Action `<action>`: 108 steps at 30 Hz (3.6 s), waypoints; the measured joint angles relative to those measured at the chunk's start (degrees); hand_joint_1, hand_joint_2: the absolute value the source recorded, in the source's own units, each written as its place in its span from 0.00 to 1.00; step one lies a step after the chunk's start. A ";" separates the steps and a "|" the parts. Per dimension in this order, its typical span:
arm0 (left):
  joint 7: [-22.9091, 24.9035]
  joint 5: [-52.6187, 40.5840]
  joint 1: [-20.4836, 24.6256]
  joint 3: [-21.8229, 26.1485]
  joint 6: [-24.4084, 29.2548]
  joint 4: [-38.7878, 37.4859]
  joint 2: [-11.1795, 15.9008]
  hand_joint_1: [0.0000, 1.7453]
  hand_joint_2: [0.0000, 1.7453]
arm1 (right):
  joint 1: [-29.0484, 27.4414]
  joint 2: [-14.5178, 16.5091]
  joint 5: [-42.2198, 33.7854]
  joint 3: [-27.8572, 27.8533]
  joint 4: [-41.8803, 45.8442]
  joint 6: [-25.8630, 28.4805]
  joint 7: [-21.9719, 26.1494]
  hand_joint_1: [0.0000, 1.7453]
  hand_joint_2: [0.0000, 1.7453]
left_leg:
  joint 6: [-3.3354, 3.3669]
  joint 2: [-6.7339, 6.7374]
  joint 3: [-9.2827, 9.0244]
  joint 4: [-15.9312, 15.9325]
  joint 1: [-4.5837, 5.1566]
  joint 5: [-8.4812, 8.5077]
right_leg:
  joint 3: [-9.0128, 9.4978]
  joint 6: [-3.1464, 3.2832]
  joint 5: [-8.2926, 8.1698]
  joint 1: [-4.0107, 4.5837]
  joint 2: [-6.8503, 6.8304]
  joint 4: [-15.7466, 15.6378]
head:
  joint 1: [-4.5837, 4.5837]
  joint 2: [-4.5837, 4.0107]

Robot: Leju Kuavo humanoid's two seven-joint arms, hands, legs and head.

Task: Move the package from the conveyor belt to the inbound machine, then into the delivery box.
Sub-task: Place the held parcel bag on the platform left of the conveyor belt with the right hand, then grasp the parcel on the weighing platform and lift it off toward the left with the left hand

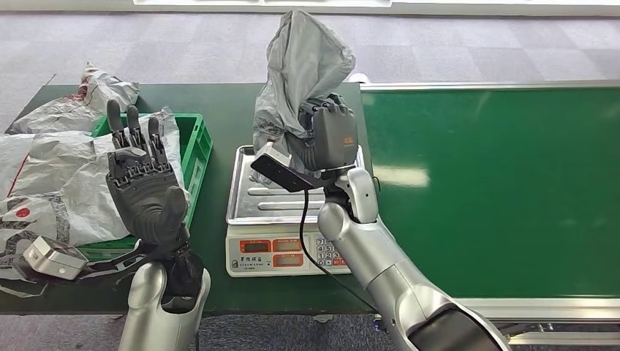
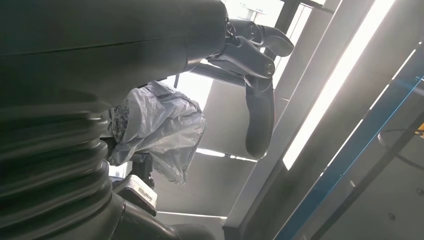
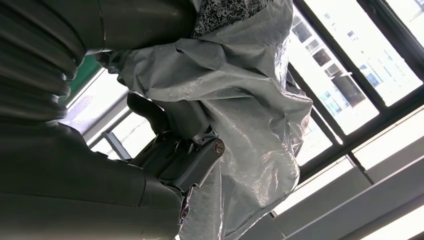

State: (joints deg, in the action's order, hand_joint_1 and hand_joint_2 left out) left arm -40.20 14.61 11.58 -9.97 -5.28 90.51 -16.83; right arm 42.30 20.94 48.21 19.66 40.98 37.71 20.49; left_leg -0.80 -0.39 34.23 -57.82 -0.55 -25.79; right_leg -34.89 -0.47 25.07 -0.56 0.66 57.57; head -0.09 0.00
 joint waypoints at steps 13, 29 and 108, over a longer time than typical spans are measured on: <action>0.00 -0.38 -0.69 0.09 -2.02 0.01 0.00 0.00 1.00 | 0.97 0.00 -2.81 0.91 -2.89 -6.03 1.01 0.00 1.00 | 0.00 -0.03 0.02 0.00 0.00 0.00 | -0.01 0.00 0.00 0.00 -0.05 0.00 | 0.00 0.00; -0.02 -2.21 -1.71 0.65 -1.94 0.48 0.05 0.00 1.00 | 2.29 0.00 -3.12 1.74 -5.09 -8.66 -0.35 0.00 1.00 | 0.00 -0.03 0.04 0.00 0.00 0.00 | -0.02 0.00 0.00 0.00 -0.05 0.00 | 0.00 0.00; 27.47 -82.42 30.62 -13.81 13.09 -64.52 -0.42 0.00 1.00 | -24.43 -0.52 -21.98 1.55 71.38 2.11 19.49 0.00 1.00 | 0.03 -0.29 -0.09 -0.02 0.06 0.00 | 0.20 -0.06 0.06 -0.08 -0.30 -0.02 | 0.01 0.00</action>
State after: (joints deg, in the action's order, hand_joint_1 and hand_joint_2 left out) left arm -12.73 -67.81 42.20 -23.78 7.81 25.99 -17.25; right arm 17.88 20.41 26.23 21.20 112.36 39.82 39.98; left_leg -0.77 -0.68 34.14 -57.84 -0.50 -25.80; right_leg -34.68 -0.53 25.14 -0.64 0.36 57.55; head -0.08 0.00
